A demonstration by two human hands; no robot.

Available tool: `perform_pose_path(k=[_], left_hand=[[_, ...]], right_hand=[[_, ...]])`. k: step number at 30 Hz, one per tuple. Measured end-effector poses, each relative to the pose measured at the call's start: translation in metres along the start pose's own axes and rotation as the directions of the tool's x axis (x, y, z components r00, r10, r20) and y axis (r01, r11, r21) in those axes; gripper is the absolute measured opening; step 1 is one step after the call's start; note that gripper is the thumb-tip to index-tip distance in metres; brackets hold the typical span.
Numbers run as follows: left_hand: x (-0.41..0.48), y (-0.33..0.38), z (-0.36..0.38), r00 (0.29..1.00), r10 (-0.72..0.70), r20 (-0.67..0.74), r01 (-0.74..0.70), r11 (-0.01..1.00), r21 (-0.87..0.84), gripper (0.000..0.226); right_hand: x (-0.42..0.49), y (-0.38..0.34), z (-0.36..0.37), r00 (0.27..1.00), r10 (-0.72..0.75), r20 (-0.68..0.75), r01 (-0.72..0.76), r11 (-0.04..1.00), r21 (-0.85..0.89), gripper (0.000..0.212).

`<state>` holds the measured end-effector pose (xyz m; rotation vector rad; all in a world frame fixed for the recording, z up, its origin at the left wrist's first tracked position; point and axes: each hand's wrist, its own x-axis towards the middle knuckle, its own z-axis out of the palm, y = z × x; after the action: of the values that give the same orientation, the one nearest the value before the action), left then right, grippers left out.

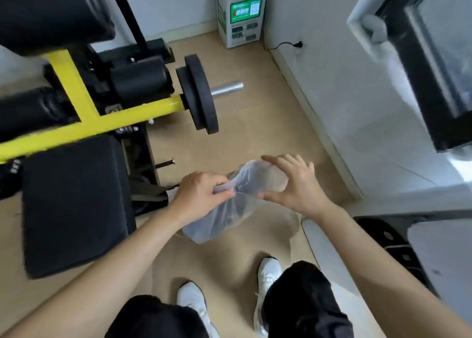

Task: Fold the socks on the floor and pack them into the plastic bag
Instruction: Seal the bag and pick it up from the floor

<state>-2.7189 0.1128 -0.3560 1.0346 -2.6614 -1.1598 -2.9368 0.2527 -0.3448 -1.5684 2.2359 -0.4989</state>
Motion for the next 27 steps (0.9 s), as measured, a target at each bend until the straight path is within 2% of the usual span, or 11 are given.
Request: perform_pose_path(k=[2,4,9,11,13,18,23,27], left_hand=[[-0.01,0.04,-0.045,0.999,-0.043,0.014,0.044,0.996,-0.072,0.045],[-0.02,0.085,-0.091,0.997,-0.066,0.029,0.069,0.988,-0.136,0.048],[-0.03,0.19,-0.187,0.996,-0.073,0.052,0.081,0.978,-0.192,0.037],[-0.028,0.223,-0.22,0.997,-0.076,0.027,0.08,0.977,-0.197,0.04],[-0.021,0.254,-0.248,0.997,-0.071,-0.004,0.069,0.978,-0.198,0.046],[0.01,0.302,-0.29,0.995,-0.006,-0.102,-0.01,0.987,-0.161,0.043],[0.069,0.31,-0.306,0.988,0.015,-0.156,-0.047,0.978,-0.202,0.043],[0.133,0.313,-0.32,0.978,0.06,-0.201,-0.111,0.961,-0.254,0.05]], right_hand=[[-0.011,-0.029,-0.034,0.999,-0.018,0.031,0.017,1.0,0.024,0.09],[-0.018,-0.056,-0.072,1.0,-0.017,0.016,0.015,0.994,0.107,0.088],[-0.013,-0.101,-0.178,0.998,0.006,-0.068,0.017,0.942,0.336,0.05],[-0.008,-0.112,-0.226,0.997,0.013,-0.08,0.017,0.932,0.363,0.031],[-0.003,-0.12,-0.272,0.995,-0.001,-0.098,0.04,0.915,0.403,0.022],[0.028,-0.119,-0.353,0.989,0.014,-0.145,0.062,0.86,0.507,0.034],[0.085,-0.103,-0.401,0.989,0.02,-0.149,0.06,0.857,0.511,0.028],[0.144,-0.088,-0.432,0.987,0.053,-0.151,0.016,0.906,0.422,0.03]])
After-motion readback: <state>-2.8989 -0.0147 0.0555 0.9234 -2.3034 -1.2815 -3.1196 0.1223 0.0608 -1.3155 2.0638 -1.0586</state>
